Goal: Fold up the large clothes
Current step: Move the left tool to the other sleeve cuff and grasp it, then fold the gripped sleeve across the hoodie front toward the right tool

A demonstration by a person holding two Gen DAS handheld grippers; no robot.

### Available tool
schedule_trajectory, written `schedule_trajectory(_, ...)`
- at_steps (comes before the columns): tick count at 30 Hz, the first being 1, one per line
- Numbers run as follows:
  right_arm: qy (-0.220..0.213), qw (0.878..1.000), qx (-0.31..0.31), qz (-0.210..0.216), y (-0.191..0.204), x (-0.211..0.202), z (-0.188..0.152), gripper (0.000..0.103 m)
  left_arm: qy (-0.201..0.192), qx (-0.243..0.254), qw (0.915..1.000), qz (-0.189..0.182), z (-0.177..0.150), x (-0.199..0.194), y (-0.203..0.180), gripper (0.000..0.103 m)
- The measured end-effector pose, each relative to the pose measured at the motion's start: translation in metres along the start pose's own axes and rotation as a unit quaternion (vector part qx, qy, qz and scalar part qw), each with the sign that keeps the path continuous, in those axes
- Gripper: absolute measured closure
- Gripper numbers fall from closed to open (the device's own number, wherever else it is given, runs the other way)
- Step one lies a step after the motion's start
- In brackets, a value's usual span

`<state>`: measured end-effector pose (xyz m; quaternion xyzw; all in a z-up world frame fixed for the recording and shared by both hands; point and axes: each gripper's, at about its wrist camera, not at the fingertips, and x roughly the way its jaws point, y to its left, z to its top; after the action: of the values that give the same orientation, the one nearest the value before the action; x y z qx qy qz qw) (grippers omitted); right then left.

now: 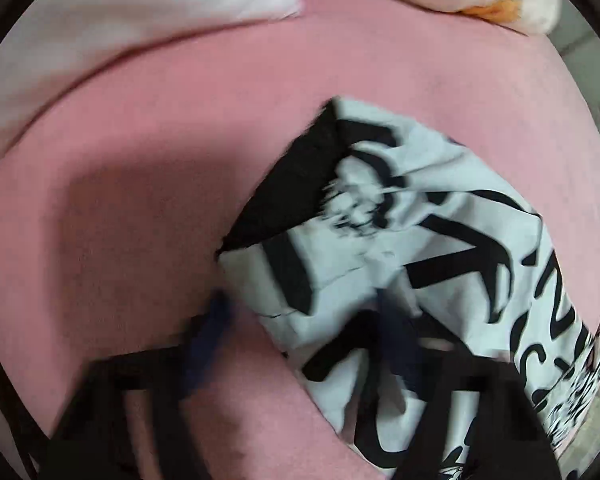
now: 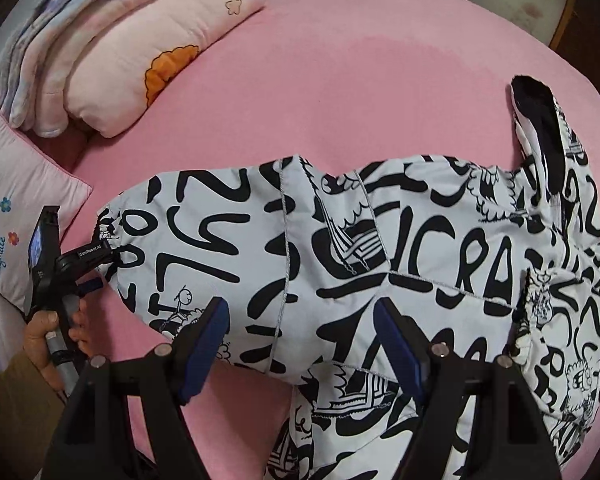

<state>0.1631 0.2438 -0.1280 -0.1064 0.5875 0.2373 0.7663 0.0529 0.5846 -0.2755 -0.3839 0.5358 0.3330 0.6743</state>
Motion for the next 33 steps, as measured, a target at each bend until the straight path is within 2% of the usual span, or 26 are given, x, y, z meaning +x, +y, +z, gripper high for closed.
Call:
schedule_trajectory(1, 0.002, 1.0, 0.003, 0.0, -0.002, 0.0, -0.001, 0.028, 0.001, 0.012, 0.9999, -0.012, 0.0, -0.003, -0.006, 0.091)
schedule_trajectory(2, 0.003, 1.0, 0.008, 0.001, -0.004, -0.001, -0.003, 0.028, 0.0, 0.017, 0.9997, -0.017, -0.001, -0.006, -0.009, 0.095)
schedule_trajectory(5, 0.001, 1.0, 0.02, 0.001, -0.014, -0.007, -0.008, 0.028, -0.026, 0.039, 0.9989, 0.003, -0.007, -0.027, -0.027, 0.097)
schedule_trajectory(7, -0.003, 1.0, 0.027, -0.002, -0.021, -0.011, -0.011, 0.028, -0.056, 0.051, 0.9971, -0.001, -0.013, -0.053, -0.038, 0.097)
schedule_trajectory(10, -0.01, 0.999, 0.044, -0.006, -0.04, -0.021, -0.018, 0.028, -0.107, 0.094, 0.9895, -0.025, -0.032, -0.104, -0.069, 0.098)
schedule_trajectory(13, -0.014, 0.998, 0.066, -0.007, -0.063, -0.03, -0.027, 0.028, -0.138, 0.165, 0.9748, -0.059, -0.062, -0.15, -0.125, 0.097)
schedule_trajectory(15, -0.016, 0.996, 0.085, -0.011, -0.086, -0.038, -0.037, 0.028, -0.141, 0.212, 0.9629, -0.089, -0.084, -0.171, -0.16, 0.097)
schedule_trajectory(18, -0.021, 0.993, 0.114, -0.019, -0.122, -0.049, -0.055, 0.028, -0.141, 0.29, 0.9374, -0.132, -0.137, -0.194, -0.226, 0.098)
schedule_trajectory(21, -0.027, 0.989, 0.145, -0.031, -0.164, -0.063, -0.079, 0.028, -0.127, 0.35, 0.9129, -0.168, -0.2, -0.204, -0.289, 0.098)
schedule_trajectory(25, -0.03, 0.982, 0.178, -0.048, -0.217, -0.074, -0.112, 0.028, -0.089, 0.409, 0.8912, -0.176, -0.283, -0.177, -0.359, 0.095)
schedule_trajectory(26, -0.03, 0.981, 0.186, -0.051, -0.231, -0.075, -0.119, 0.028, -0.078, 0.419, 0.8877, -0.173, -0.301, -0.173, -0.366, 0.092)
schedule_trajectory(27, -0.027, 0.979, 0.193, -0.054, -0.243, -0.076, -0.127, 0.028, -0.057, 0.434, 0.884, -0.165, -0.32, -0.159, -0.378, 0.084)
schedule_trajectory(30, -0.02, 0.976, 0.207, -0.057, -0.275, -0.076, -0.147, 0.028, 0.015, 0.466, 0.8738, -0.139, -0.361, -0.12, -0.402, 0.068)
schedule_trajectory(32, -0.022, 0.976, 0.209, -0.053, -0.289, -0.077, -0.158, 0.028, 0.045, 0.469, 0.8734, -0.125, -0.377, -0.104, -0.405, 0.067)
schedule_trajectory(33, -0.023, 0.976, 0.209, -0.05, -0.294, -0.078, -0.162, 0.028, 0.052, 0.465, 0.8749, -0.124, -0.381, -0.103, -0.394, 0.066)
